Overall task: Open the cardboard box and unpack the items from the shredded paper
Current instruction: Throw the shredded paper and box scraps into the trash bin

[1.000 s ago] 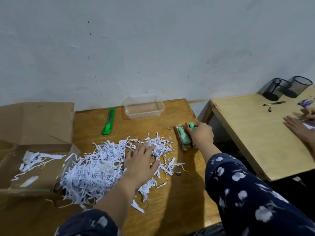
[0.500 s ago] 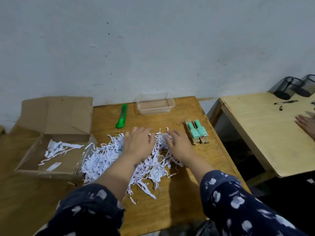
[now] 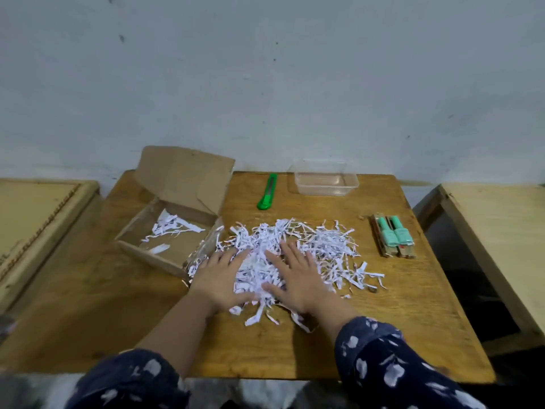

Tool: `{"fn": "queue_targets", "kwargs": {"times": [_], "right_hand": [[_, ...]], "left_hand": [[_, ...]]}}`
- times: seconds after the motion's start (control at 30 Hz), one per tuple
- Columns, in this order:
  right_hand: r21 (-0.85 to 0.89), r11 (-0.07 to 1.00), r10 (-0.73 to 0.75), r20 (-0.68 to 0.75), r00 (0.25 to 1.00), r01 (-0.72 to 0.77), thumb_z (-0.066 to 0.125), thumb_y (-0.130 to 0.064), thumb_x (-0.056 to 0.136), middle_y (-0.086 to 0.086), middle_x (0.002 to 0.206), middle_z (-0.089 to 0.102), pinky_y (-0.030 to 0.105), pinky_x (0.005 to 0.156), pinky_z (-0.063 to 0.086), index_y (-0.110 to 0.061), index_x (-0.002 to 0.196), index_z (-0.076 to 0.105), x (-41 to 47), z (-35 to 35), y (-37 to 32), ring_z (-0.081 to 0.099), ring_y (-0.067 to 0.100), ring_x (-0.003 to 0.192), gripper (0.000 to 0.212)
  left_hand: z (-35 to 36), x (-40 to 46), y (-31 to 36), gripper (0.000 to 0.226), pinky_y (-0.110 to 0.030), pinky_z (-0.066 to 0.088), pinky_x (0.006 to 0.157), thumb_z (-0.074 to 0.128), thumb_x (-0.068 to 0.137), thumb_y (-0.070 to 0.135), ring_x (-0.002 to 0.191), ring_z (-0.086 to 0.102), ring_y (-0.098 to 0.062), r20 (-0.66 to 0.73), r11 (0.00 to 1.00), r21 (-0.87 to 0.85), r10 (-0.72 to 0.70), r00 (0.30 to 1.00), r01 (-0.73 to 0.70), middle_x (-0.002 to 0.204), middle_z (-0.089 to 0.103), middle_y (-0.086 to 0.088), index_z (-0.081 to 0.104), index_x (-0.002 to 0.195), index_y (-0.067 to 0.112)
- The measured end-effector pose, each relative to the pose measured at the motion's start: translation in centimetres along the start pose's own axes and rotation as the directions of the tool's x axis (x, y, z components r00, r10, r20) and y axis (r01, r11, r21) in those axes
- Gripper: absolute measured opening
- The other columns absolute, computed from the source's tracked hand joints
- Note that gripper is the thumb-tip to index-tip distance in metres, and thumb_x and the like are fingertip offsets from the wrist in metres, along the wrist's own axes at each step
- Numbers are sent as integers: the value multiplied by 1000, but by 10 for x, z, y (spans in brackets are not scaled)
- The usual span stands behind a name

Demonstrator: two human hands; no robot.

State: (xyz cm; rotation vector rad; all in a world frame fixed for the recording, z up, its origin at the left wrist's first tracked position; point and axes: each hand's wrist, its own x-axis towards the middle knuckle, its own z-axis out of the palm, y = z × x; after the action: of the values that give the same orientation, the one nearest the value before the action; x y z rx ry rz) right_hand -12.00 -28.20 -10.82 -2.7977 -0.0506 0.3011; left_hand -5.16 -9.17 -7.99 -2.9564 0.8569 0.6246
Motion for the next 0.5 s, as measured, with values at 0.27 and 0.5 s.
{"fn": "queue_targets", "kwargs": {"times": [0.27,0.5], "right_hand": [[-89,996,-21,-121,992,10,37,-62,86,-2,159,-17,54,112,17,-43,147,-10,9,-2,6,3,30,143,79],[91,996,43,-205,978,-25,45,-8,87,12,134,45,39,100,38,-3,120,52,24,-2,-26,43,31,121,34]], "left_hand": [[9,9,-11,111,-48,27,111,57,75,71,143,14,-25,-199,990,-98,83,977,-104,160,-15,11,-21,146,38],[5,23,-5,73,-33,39,103,67,88,19,131,43,-22,-218,965,-206,114,969,-160,150,33,4,27,149,21]]}}
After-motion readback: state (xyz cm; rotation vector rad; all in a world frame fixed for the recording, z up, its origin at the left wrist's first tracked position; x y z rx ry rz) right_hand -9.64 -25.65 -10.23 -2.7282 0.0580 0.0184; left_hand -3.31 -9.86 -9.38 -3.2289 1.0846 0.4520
